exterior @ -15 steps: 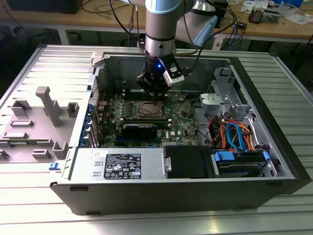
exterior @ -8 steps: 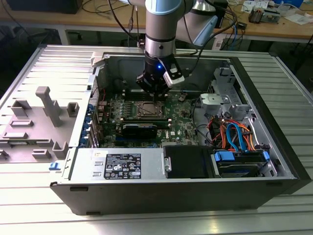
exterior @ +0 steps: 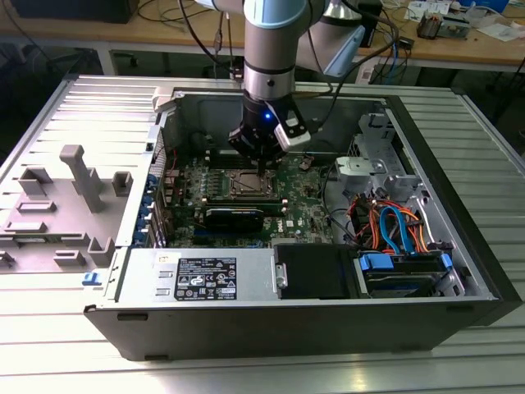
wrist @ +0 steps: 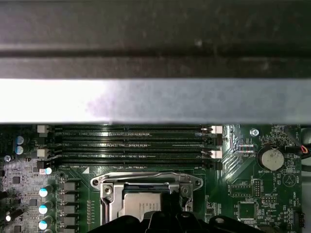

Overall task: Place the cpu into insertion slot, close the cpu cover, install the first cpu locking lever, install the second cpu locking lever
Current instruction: 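Install the second cpu locking lever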

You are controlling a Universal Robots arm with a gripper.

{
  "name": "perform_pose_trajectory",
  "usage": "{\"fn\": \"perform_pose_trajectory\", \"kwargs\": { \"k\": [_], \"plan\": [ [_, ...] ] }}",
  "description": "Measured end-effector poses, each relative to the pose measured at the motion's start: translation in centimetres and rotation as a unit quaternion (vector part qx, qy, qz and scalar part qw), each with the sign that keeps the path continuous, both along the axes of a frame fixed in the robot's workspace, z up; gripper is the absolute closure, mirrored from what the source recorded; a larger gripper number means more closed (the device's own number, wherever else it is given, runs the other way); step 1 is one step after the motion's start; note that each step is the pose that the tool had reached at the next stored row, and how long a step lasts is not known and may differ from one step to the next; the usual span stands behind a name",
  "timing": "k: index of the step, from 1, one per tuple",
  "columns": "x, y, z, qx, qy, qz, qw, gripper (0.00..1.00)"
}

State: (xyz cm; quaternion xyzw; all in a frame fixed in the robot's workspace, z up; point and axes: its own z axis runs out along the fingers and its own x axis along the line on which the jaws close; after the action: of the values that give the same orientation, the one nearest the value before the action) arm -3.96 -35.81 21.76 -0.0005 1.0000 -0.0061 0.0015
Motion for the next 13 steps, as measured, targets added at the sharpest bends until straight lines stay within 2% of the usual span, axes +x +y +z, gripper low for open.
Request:
{"fn": "perform_pose_trajectory", "kwargs": {
  "k": [7, 13],
  "plan": [
    [0.0, -0.14, 0.45, 0.0001, 0.0, 0.0, 1.0, 0.89],
    [0.0, -0.15, 1.44, 0.0, 0.0, 0.0, 1.0, 0.89]
  ]
}}
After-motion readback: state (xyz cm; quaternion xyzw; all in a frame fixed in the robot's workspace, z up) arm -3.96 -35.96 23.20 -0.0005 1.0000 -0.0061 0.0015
